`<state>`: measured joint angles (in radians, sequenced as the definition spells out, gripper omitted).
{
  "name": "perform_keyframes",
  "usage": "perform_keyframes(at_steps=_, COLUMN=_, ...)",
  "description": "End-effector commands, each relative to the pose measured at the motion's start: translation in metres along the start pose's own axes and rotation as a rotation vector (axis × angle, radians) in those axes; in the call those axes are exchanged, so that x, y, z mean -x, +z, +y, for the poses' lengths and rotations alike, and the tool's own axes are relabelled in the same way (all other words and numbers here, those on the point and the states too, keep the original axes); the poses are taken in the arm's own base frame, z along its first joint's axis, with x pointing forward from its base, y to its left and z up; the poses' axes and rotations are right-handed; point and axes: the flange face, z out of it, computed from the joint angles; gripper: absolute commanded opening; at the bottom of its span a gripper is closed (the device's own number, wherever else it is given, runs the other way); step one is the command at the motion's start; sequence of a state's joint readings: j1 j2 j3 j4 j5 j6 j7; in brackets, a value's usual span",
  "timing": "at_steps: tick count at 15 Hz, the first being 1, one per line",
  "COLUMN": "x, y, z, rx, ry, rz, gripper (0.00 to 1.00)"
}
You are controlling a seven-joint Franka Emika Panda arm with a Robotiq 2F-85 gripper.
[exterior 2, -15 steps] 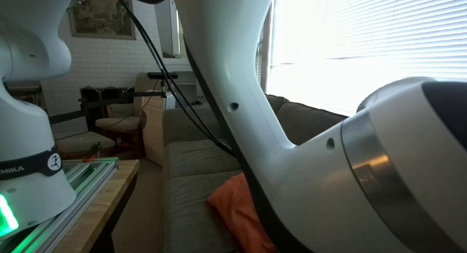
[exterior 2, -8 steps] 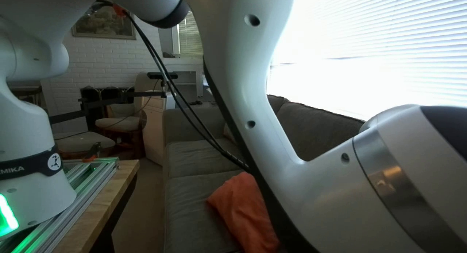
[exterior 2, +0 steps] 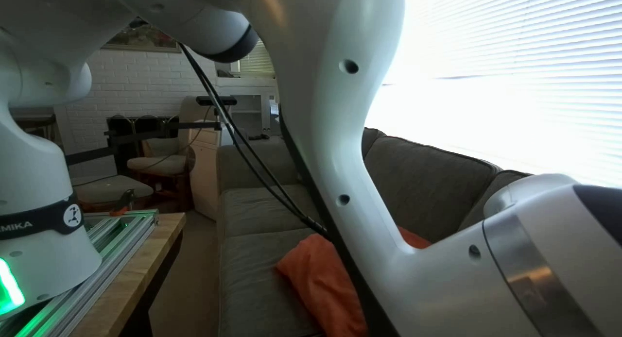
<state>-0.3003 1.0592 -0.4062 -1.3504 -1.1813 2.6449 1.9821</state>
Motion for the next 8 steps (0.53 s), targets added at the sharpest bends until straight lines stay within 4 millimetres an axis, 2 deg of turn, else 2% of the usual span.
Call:
perform_keyframes(at_steps=1, x=-0.004, y=0.015, z=0.000, rx=0.003, ry=0.036, rz=0.017, gripper=0.27)
perform_keyframes(at_steps=8, x=-0.004, y=0.030, z=0.008, rx=0.011, ry=0.045, rz=0.004, gripper=0.27)
